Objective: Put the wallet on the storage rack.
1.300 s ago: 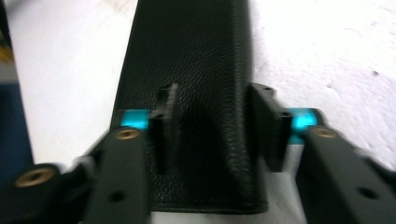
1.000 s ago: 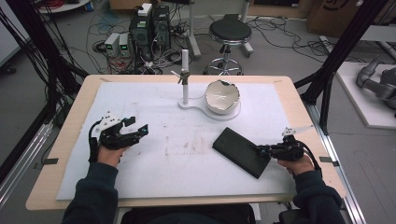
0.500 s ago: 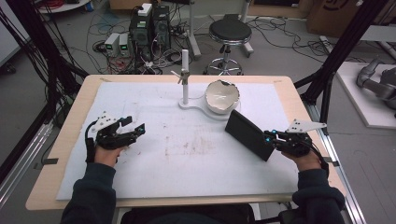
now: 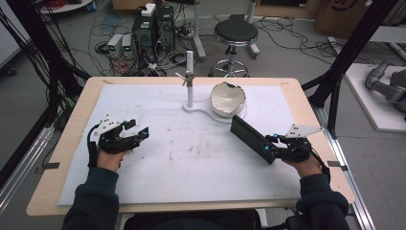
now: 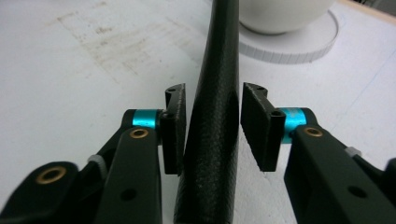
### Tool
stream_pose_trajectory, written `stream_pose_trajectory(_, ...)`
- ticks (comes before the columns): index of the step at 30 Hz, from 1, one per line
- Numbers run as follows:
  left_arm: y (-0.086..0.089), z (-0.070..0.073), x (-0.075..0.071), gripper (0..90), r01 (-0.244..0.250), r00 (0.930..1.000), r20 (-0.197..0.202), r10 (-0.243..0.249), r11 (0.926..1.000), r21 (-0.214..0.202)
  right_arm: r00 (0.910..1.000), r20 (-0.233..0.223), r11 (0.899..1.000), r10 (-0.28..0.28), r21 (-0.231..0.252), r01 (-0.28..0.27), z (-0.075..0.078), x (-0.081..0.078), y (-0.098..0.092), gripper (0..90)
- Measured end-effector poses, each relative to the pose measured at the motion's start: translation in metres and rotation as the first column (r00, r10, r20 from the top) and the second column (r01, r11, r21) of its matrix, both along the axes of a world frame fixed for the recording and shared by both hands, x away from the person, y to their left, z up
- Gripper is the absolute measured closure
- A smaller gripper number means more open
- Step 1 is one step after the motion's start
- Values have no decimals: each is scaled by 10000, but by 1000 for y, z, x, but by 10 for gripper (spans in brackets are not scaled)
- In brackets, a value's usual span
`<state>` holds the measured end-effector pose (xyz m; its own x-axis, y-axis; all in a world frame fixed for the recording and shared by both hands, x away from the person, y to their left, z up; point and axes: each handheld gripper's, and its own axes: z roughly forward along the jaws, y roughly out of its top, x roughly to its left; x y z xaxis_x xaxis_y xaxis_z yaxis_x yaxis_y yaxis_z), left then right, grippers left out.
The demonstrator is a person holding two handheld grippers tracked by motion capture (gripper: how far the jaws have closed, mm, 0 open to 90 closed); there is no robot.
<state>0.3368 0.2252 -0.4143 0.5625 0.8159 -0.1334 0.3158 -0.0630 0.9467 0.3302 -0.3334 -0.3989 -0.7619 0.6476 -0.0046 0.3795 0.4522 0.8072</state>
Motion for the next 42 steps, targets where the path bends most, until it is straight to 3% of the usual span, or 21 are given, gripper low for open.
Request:
stream_pose_trajectory(4,0,0,0,322,37,10000,-16,-37,10000,4,9997,8,9995,-237,-225,237,-8,3,0,481)
stream_pose_trajectory(10,0,-1,0,322,40,10000,-29,-40,10000,10,9988,-183,9968,-446,658,458,-28,-2,-25,440)
stream_pose_trajectory(13,-1,-1,0,322,47,10000,-58,-46,10000,36,9985,-227,9960,-497,726,513,-33,-5,-31,440)
stream_pose_trajectory(18,-2,-1,0,322,111,9999,-53,-110,9999,107,9974,-468,9959,-551,699,583,-44,-8,-36,464)
stream_pose_trajectory(19,-2,-2,0,322,102,9999,-74,-101,9999,102,9969,-560,9959,-546,692,585,-46,-8,-36,491)
stream_pose_trajectory(20,-2,-2,1,322,114,9999,-81,-113,9998,132,9975,-547,9964,-438,705,476,-48,-8,-35,650)
stream_pose_trajectory(21,-2,-2,1,322,109,9999,-67,-108,9998,137,9975,-547,9964,-438,705,476,-48,-8,-35,650)
stream_pose_trajectory(22,-2,-2,0,322,103,9999,-72,-103,9999,101,9988,-261,9966,-404,709,421,-45,-10,-36,752)
stream_pose_trajectory(28,-2,-2,0,322,91,9999,-99,-90,9999,122,9989,57,9906,-467,1286,455,-36,-12,-41,762)
stream_pose_trajectory(32,-2,-2,1,322,97,9999,-85,-96,9999,143,9963,619,9798,-604,1942,473,-18,-15,-42,763)
stream_pose_trajectory(38,-2,-2,0,322,80,9999,-115,-78,9999,117,9926,802,9698,-910,2335,700,3,-16,-42,775)
stream_pose_trajectory(42,-2,-2,0,322,61,9999,-112,-60,9999,123,9905,601,9644,-1239,2422,1059,19,-13,-41,778)
